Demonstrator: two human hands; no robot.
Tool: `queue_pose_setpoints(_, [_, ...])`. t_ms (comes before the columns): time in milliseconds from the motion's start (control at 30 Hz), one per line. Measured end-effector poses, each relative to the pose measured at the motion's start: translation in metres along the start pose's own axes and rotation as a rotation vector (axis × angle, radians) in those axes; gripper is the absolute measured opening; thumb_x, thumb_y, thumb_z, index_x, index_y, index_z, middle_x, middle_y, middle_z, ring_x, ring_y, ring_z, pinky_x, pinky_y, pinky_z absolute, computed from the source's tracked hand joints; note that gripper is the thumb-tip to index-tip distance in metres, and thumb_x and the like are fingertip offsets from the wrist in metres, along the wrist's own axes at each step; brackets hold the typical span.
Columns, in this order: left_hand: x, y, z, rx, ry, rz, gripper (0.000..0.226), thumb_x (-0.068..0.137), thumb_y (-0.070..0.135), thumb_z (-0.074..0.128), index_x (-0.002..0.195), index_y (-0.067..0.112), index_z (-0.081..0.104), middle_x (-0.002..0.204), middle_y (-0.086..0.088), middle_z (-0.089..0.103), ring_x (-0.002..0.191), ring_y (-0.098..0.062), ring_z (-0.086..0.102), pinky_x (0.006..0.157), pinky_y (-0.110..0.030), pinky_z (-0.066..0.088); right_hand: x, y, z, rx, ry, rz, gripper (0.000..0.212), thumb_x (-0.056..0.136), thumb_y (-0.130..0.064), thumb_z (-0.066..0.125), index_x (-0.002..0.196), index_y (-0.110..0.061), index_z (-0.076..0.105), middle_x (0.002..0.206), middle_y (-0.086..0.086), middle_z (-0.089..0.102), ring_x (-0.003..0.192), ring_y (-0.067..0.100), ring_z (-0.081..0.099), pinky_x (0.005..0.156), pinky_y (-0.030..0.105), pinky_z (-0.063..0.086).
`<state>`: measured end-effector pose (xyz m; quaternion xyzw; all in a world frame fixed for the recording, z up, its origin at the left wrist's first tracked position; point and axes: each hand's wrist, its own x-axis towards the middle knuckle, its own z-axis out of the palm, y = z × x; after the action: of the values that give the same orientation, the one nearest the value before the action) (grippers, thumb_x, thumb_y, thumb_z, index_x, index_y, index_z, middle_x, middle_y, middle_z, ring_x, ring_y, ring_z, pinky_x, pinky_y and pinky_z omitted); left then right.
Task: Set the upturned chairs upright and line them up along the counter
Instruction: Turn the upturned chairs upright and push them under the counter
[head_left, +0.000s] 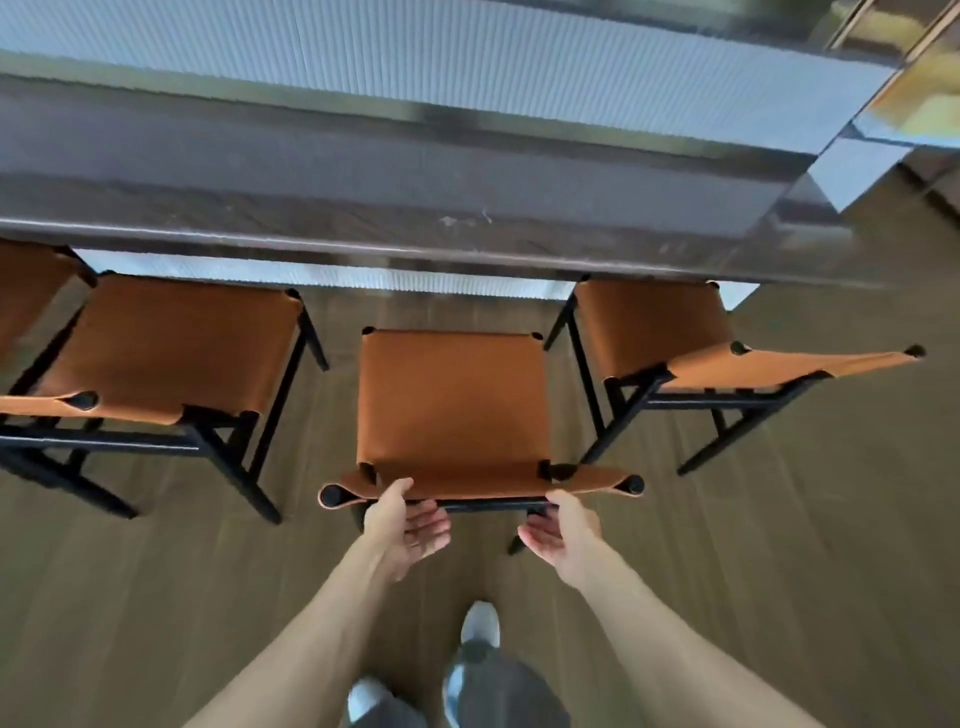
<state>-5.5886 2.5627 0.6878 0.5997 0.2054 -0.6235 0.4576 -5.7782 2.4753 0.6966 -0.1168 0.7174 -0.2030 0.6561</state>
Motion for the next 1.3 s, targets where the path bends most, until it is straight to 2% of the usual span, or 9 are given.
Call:
queue_pose_setpoints(167, [0.021, 0.012, -0.019, -0.3, 0.049, 0.005, 0.06, 0.095, 0.023, 0.068, 0.143, 0.005, 0.039, 0.138, -0.033, 0.047, 0.118, -0.048, 0.057, 0.092, -0.058, 0.053, 0.02, -0.004, 0.003, 0.206, -0.065, 0.038, 0.033, 0.091, -0.016, 0.071, 0.118, -0.005, 0.053, 0.12, 0.029, 0.056, 0.096, 0.042, 0.067, 0.073, 0.052, 0.059])
queue_pose_setpoints(367, [0.039, 0.023, -0.018, -0.449, 0.12, 0.124, 0.046, 0.093, -0.014, 0.047, 0.139, -0.008, 0.044, 0.129, -0.033, 0.058, 0.113, -0.049, 0.06, 0.094, -0.06, 0.052, 0.049, -0.013, 0.023, 0.253, -0.048, 0.0, 0.036, 0.093, 0.004, 0.054, 0.128, -0.001, 0.053, 0.12, 0.029, 0.064, 0.096, 0.042, 0.069, 0.06, 0.052, 0.061])
queue_pose_setpoints(567, [0.05, 0.05, -0.009, -0.465, 0.183, 0.142, 0.054, 0.091, -0.021, 0.042, 0.144, -0.008, 0.041, 0.142, -0.031, 0.051, 0.127, -0.049, 0.051, 0.1, -0.059, 0.047, 0.06, -0.035, 0.043, 0.297, -0.02, -0.023, 0.045, 0.088, 0.019, 0.045, 0.131, 0.004, 0.049, 0.12, 0.028, 0.062, 0.098, 0.042, 0.065, 0.077, 0.057, 0.057])
queue_pose_setpoints(633, [0.05, 0.07, -0.001, -0.464, 0.183, 0.156, 0.053, 0.093, -0.02, 0.04, 0.144, -0.01, 0.04, 0.142, -0.034, 0.049, 0.128, -0.051, 0.05, 0.102, -0.06, 0.046, 0.061, -0.047, 0.054, 0.32, -0.037, -0.035, 0.048, 0.089, 0.019, 0.046, 0.134, 0.003, 0.047, 0.123, 0.029, 0.062, 0.094, 0.041, 0.065, 0.072, 0.054, 0.058])
queue_pose_setpoints(700, [0.05, 0.09, 0.006, -0.472, 0.185, 0.164, 0.046, 0.093, -0.019, 0.041, 0.139, -0.013, 0.043, 0.14, -0.035, 0.049, 0.126, -0.052, 0.051, 0.101, -0.061, 0.046, 0.059, -0.06, 0.067, 0.345, -0.07, -0.059, 0.052, 0.089, 0.02, 0.046, 0.138, 0.002, 0.045, 0.13, 0.031, 0.059, 0.097, 0.043, 0.064, 0.067, 0.052, 0.057])
queue_pose_setpoints(867, [0.051, 0.114, 0.024, -0.455, 0.106, 0.168, 0.015, 0.095, -0.015, 0.044, 0.092, -0.003, 0.052, 0.124, -0.033, 0.055, 0.125, -0.052, 0.054, 0.089, -0.057, 0.051, 0.064, -0.092, 0.08, 0.373, -0.11, -0.084, 0.051, 0.09, 0.02, 0.048, 0.136, -0.001, 0.046, 0.129, 0.03, 0.058, 0.107, 0.047, 0.063, 0.086, 0.06, 0.056])
queue_pose_setpoints(1000, [0.047, 0.113, 0.042, -0.502, 0.048, 0.156, 0.015, 0.095, -0.015, 0.043, 0.096, -0.003, 0.051, 0.127, -0.033, 0.055, 0.124, -0.052, 0.054, 0.096, -0.058, 0.049, 0.074, -0.113, 0.075, 0.338, -0.108, -0.093, 0.04, 0.092, 0.019, 0.048, 0.127, 0.0, 0.048, 0.124, 0.031, 0.06, 0.102, 0.047, 0.065, 0.085, 0.059, 0.057])
queue_pose_setpoints(1200, [0.051, 0.121, 0.073, -0.515, 0.054, 0.162, 0.019, 0.094, -0.018, 0.041, 0.104, -0.004, 0.05, 0.124, -0.033, 0.055, 0.12, -0.054, 0.055, 0.101, -0.065, 0.045, 0.085, -0.143, 0.068, 0.351, -0.178, -0.114, 0.049, 0.092, 0.018, 0.049, 0.137, 0.002, 0.042, 0.13, 0.032, 0.057, 0.11, 0.049, 0.064, 0.094, 0.063, 0.053])
queue_pose_setpoints(1300, [0.055, 0.14, 0.066, -0.479, 0.064, 0.184, 0.018, 0.096, -0.015, 0.038, 0.091, -0.003, 0.05, 0.122, -0.032, 0.054, 0.119, -0.051, 0.054, 0.105, -0.061, 0.043, 0.077, -0.137, 0.082, 0.4, -0.191, -0.11, 0.051, 0.091, 0.019, 0.05, 0.138, 0.002, 0.042, 0.132, 0.031, 0.056, 0.112, 0.047, 0.063, 0.094, 0.061, 0.054])
